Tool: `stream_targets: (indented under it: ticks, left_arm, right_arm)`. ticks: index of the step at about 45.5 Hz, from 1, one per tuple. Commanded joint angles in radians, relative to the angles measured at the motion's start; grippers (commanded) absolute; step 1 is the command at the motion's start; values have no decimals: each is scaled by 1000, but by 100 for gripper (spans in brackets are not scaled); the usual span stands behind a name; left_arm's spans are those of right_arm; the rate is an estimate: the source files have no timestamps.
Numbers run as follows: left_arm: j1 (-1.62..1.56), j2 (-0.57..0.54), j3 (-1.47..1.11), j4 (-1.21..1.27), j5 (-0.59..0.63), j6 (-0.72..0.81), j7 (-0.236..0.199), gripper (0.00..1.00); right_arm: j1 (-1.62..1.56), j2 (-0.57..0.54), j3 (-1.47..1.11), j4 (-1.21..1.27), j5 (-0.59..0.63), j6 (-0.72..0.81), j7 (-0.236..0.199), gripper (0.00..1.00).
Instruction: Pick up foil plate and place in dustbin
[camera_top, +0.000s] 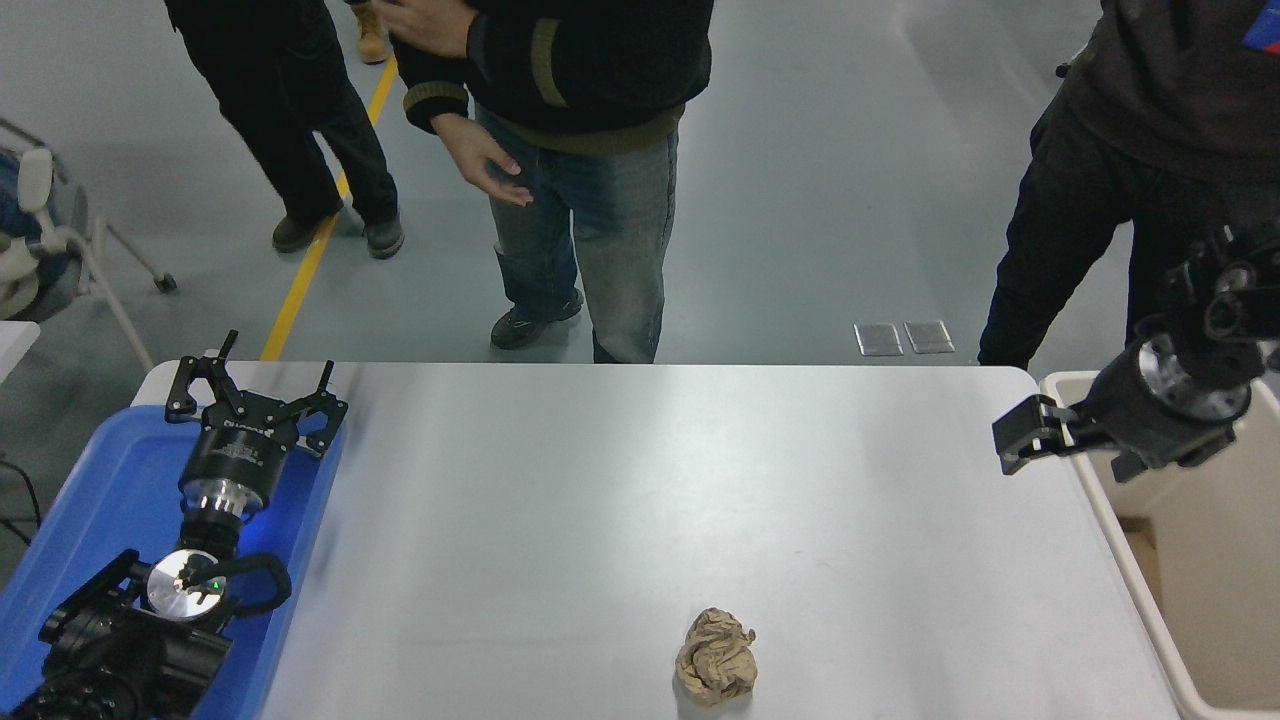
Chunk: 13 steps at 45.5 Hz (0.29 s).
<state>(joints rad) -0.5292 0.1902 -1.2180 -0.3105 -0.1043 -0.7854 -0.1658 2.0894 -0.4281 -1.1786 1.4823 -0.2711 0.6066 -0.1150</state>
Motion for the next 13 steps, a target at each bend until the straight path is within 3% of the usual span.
stream_targets:
  ticks: [1, 13]
  left_arm:
    - [0, 0, 0, -1, 0, 0, 0, 99]
    - [0, 0, 0, -1, 0, 0, 0, 99]
  right_arm:
    - [90, 153, 4, 30, 75, 88, 0, 100]
    - [93, 212, 8, 19, 105, 84, 1, 100]
